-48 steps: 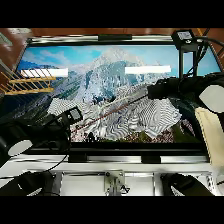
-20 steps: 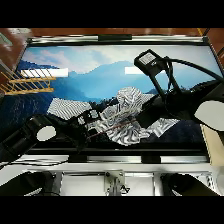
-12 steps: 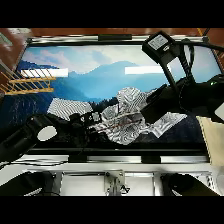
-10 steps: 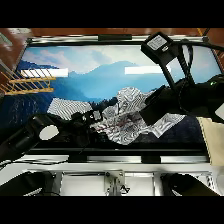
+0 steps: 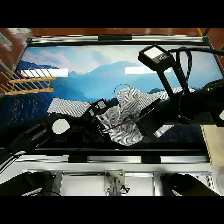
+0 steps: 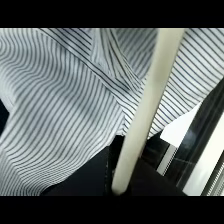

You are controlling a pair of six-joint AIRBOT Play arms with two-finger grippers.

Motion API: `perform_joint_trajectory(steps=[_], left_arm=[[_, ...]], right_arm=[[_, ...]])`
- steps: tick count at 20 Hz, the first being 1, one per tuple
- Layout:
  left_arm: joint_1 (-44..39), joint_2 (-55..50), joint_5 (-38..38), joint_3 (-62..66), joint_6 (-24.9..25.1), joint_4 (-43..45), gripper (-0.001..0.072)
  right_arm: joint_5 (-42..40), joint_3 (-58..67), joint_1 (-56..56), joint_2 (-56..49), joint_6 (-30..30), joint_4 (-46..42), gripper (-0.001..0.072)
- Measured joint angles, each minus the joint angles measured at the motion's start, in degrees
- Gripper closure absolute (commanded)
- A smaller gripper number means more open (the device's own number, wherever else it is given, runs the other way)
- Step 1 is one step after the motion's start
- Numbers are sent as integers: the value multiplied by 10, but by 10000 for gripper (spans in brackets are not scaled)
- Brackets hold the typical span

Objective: Fold the shirts.

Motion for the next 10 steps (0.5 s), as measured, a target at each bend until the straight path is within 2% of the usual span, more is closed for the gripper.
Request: perform_joint_trajectory(steps=[6, 10], left_arm=[[15, 18, -14, 5, -7, 16, 660], [17, 26, -30, 8, -7, 47, 660]], right_arm=[[30, 19, 0, 0, 26, -59, 45], [11, 53, -30, -1, 20, -214, 75]])
